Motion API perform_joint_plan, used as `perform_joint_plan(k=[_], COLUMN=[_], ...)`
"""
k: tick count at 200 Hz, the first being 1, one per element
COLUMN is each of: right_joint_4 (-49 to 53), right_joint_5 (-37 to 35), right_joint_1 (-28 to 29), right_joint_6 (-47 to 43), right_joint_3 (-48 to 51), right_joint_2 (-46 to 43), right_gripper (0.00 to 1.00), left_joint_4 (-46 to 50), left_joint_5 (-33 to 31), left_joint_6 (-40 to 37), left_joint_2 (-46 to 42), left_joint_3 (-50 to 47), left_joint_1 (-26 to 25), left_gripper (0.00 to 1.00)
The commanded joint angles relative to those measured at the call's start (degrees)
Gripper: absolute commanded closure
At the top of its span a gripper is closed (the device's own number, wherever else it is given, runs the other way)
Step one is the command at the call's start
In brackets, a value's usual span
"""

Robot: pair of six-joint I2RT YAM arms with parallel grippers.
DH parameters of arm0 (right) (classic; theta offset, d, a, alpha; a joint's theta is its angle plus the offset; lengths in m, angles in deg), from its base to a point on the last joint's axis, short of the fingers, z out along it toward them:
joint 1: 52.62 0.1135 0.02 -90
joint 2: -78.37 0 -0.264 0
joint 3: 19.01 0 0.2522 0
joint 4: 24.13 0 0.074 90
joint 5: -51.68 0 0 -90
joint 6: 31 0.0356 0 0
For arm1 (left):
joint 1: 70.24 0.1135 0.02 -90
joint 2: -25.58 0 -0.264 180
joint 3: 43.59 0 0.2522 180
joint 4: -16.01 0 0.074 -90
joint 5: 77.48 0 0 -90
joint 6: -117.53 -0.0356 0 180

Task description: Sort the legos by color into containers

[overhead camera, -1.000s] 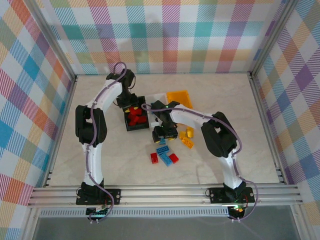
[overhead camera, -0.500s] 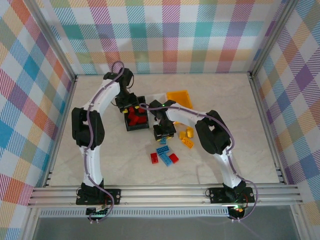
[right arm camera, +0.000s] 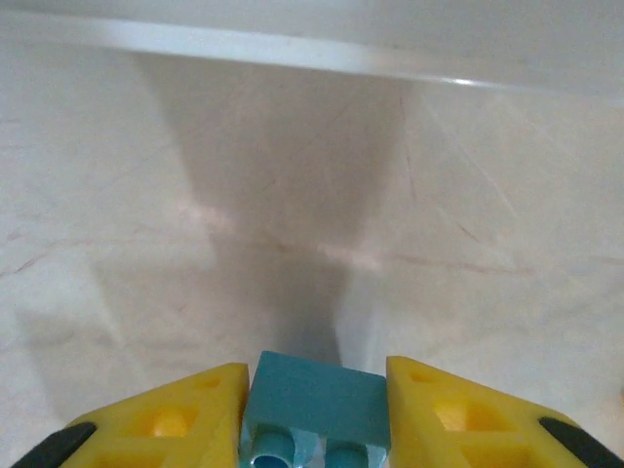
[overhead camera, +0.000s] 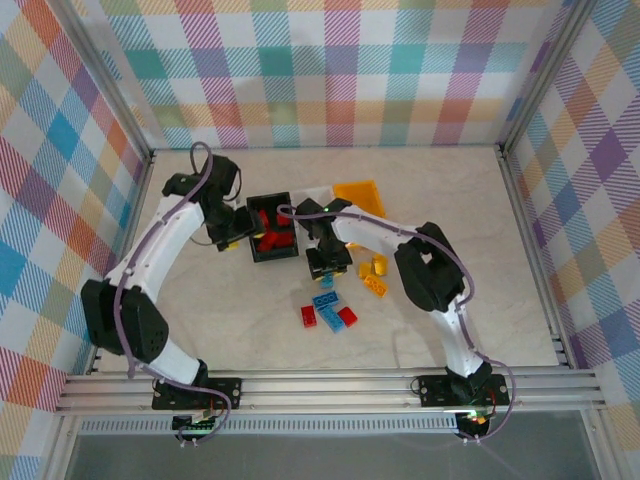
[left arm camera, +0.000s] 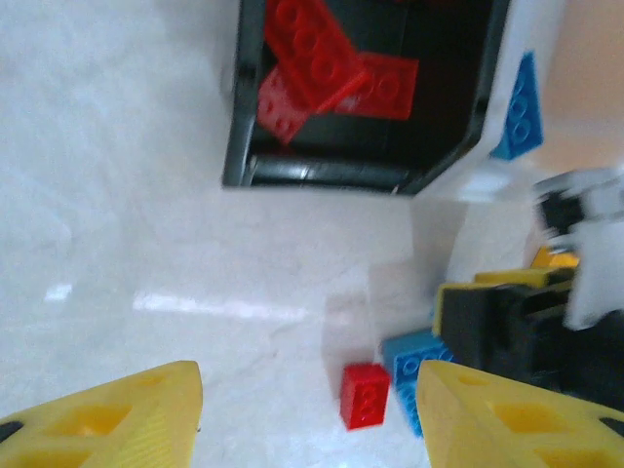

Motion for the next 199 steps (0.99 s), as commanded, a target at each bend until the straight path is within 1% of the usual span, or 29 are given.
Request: perform_joint_plan(k=[1,29,63,83,103,126,155,169,199], right_joint_4=[3.5,5.6,8.2,8.8,9.2,7.9,6.6,6.4,8.5], right_joint_5=[-1.8,-2.4,-3.3,-3.1,-2.6,-1.0,2.2,3.1,4.4], right_joint_1=[-0.1,-2.3,-5.1,-6.9,-8.5,-9.6,-10.6,-10.8,-10.8], right_joint_6=[0.5,-1.4,-5.0,-5.7,-5.4,-5.4,-4.7,-4.4,-3.8], right_joint_3=[-4.8,-13.4,-27.6,-35.1,-40.6,-42.3,-42.5,-42.5,-40.5], right_joint_2=[-5.7,-3.0,6.2,11.8,16.3,18.7,18.7,17.0,10.6], right_gripper=[0.61,0.61,0.61,0.61,0.6,0.59,0.52,0.47,0.44], left_joint_4=[-0.5,-0.8,-2.5,-4.6,-6.4,-8.2,-11.2,-12.5,-15.4], left_joint_5=[3.1,4.2,4.3,3.7,3.0,2.8,3.1,3.2,3.6], left_joint_6=[1.8,3.2,7.0,9.6,11.1,11.7,11.5,11.3,10.9], left_joint_2=[-6.1,-12.4,-16.4,-16.6,-14.9,-12.2,-8.8,-6.8,-2.6], left_joint_3=[-6.4,-14.6,-21.4,-23.3,-24.0,-23.9,-23.9,-23.8,-22.3], left_joint_1=[-0.5,-3.1,-7.6,-11.8,-16.0,-19.4,-22.1,-23.2,-25.5], left_gripper=[0.38,0.37,0.36,0.34,0.33,0.32,0.3,0.29,0.26])
